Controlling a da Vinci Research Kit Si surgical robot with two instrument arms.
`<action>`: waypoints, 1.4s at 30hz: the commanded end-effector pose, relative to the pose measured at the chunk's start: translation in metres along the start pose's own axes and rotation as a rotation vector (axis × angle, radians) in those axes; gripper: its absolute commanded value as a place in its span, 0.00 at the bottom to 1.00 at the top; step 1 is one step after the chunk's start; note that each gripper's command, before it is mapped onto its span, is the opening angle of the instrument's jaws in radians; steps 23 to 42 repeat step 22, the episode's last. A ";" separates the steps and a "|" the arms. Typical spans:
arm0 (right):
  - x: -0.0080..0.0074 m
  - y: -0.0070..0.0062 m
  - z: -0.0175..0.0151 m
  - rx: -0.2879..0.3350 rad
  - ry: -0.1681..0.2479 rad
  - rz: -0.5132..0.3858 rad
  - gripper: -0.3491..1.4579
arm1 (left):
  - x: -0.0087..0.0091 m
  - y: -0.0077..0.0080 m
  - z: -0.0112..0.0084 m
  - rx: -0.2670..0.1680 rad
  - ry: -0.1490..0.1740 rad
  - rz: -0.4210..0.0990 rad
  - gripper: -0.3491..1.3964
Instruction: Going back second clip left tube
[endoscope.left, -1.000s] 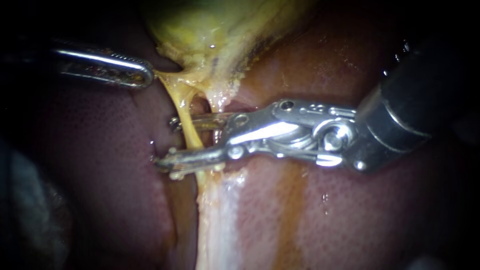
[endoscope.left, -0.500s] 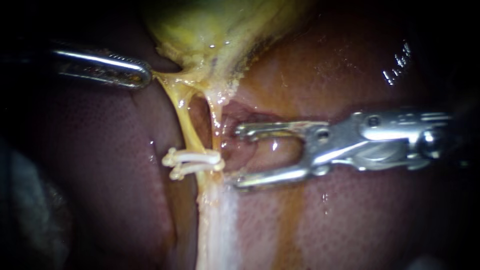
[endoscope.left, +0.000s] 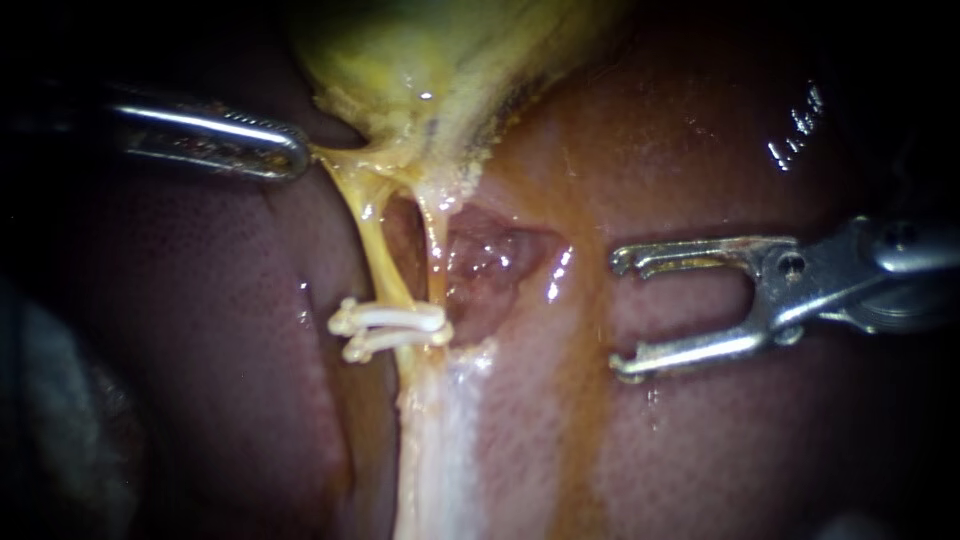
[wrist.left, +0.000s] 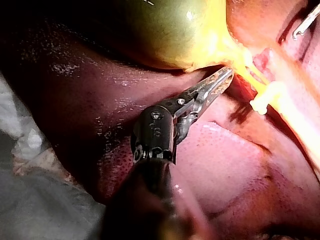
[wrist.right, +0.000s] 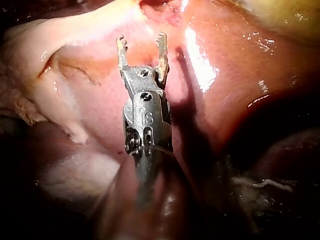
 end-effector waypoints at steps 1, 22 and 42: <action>0.0000 0.0000 0.0001 0.001 0.000 0.000 0.47 | -0.0003 0.0000 0.0004 -0.001 -0.001 0.002 0.00; 0.0004 -0.0002 0.0003 0.009 -0.001 0.001 0.47 | -0.0025 -0.0006 0.0042 -0.020 -0.019 -0.011 0.00; 0.0004 -0.0002 0.0003 0.009 -0.001 0.001 0.47 | -0.0025 -0.0006 0.0042 -0.020 -0.019 -0.011 0.00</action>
